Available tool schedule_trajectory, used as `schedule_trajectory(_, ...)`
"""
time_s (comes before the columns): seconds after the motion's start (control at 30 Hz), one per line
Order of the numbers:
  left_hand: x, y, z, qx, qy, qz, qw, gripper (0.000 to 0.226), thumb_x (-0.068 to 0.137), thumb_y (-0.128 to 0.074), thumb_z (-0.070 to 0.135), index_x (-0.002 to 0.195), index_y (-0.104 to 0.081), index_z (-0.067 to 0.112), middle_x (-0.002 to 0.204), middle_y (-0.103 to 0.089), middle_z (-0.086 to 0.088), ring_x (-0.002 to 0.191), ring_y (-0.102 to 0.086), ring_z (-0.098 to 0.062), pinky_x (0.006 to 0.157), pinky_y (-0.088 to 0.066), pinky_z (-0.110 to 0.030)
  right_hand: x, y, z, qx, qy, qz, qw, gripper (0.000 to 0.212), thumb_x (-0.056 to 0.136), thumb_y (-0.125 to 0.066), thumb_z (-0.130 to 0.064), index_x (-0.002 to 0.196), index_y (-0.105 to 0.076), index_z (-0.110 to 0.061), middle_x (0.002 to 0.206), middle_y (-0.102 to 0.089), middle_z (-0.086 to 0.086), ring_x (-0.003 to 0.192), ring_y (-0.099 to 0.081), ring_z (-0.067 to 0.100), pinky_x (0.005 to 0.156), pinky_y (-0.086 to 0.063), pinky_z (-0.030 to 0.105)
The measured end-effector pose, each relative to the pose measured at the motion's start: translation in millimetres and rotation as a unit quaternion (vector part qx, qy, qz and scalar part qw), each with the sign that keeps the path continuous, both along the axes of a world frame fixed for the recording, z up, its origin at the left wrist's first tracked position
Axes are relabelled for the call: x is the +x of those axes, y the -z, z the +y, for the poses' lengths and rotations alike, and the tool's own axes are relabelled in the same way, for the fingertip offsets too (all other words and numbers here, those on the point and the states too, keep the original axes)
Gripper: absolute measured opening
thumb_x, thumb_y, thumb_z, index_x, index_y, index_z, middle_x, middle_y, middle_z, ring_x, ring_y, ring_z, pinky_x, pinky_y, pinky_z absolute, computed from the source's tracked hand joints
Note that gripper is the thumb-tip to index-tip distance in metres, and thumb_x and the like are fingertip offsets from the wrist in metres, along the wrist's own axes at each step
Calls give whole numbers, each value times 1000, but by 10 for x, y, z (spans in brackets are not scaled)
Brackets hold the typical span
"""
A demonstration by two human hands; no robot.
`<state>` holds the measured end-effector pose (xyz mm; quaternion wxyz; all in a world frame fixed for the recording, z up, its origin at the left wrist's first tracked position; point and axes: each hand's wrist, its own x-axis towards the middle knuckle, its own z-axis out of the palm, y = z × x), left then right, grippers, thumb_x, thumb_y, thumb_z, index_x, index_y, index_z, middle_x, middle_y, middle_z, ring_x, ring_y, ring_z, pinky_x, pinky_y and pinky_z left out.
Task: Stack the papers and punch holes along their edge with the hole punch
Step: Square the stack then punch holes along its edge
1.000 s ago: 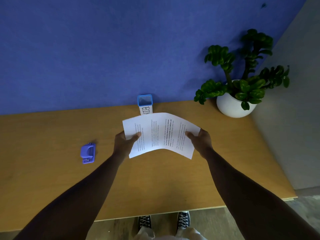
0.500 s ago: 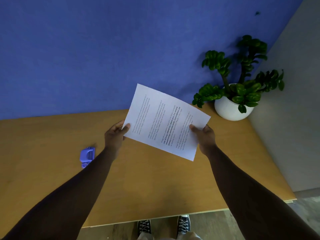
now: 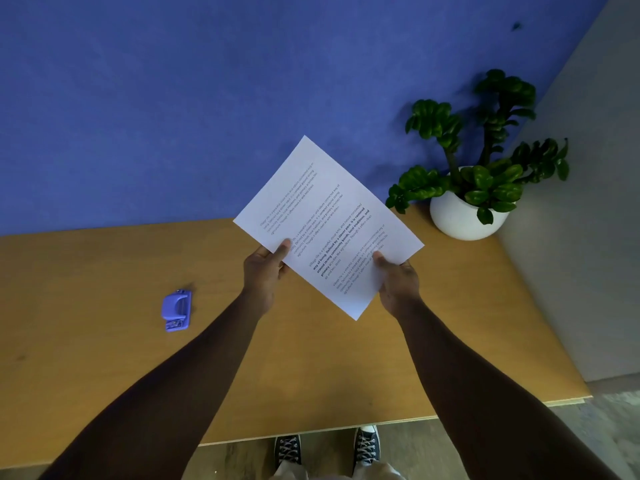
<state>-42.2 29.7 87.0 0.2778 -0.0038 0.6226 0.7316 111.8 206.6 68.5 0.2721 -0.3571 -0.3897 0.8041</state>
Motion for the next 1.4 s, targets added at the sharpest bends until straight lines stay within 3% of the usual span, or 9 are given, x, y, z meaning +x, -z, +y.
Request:
schedule_trajectory(0.33,174,6,107,-42,32,21,998,13,86,-76,30,96,-73,21,112,-73,-11,103,-67,-29,99,-48,-63,-14,41,-120,-28,-71,42,996,40,96,-53,1,134,-52,-12,133,-61,16,120,-59,36,100,-48,57)
schedule_trajectory(0.43,177,19,96,-49,35,29,998,24,88,-74,28,108,-72,14,115,-73,-12,109,-69,-30,97,-53,-54,16,67,-108,-32,-77,12,996,38,92,-60,0,125,-59,-18,129,-64,11,118,-60,32,96,-51,56)
schedule_trajectory(0.53,146,39,51,-64,41,48,996,32,89,-74,28,115,-72,10,106,-75,0,79,-70,1,73,-57,-18,81,93,-51,-36,-58,-14,998,41,86,-69,-2,123,-62,-17,124,-68,7,114,-62,28,88,-56,49)
schedule_trajectory(0.6,116,63,13,-76,48,65,994,28,89,-73,26,112,-73,10,98,-75,9,74,-69,7,64,-52,-10,135,107,1,-33,-49,-32,998,44,83,-72,-4,125,-61,-13,122,-68,7,111,-64,26,82,-58,42)
schedule_trajectory(0.77,47,103,-81,-83,79,97,989,10,93,-70,20,100,-71,26,93,-77,15,88,-72,1,68,-55,-14,251,144,100,28,-67,-88,993,33,81,-75,-9,113,-67,-13,107,-74,4,98,-68,22,71,-58,29)
schedule_trajectory(0.9,1,96,-102,-97,105,101,985,13,94,-67,18,98,-71,30,90,-77,18,85,-73,-1,62,-56,-15,273,162,154,82,-95,-134,983,27,79,-78,-9,105,-71,-13,102,-76,3,89,-70,19,78,-59,34)
schedule_trajectory(1.0,-14,88,-94,-131,134,105,977,12,94,-67,23,94,-71,34,86,-76,20,76,-72,3,55,-52,-12,263,130,181,107,-126,-136,977,27,77,-80,-11,103,-72,-12,97,-77,4,83,-72,19,66,-57,29)
schedule_trajectory(1.3,-26,186,-65,-186,216,73,956,16,94,-67,25,109,-68,25,103,-72,7,95,-69,-12,76,-53,-28,160,50,208,156,-168,-175,957,24,80,-80,-21,101,-72,-15,94,-77,0,80,-74,15,62,-56,24)
schedule_trajectory(1.4,-10,211,-57,-192,246,65,948,18,94,-67,23,112,-69,22,103,-73,6,91,-69,-9,69,-53,-23,137,55,207,165,-182,-187,951,17,81,-79,-23,97,-73,-23,93,-77,-5,80,-73,12,63,-56,22)
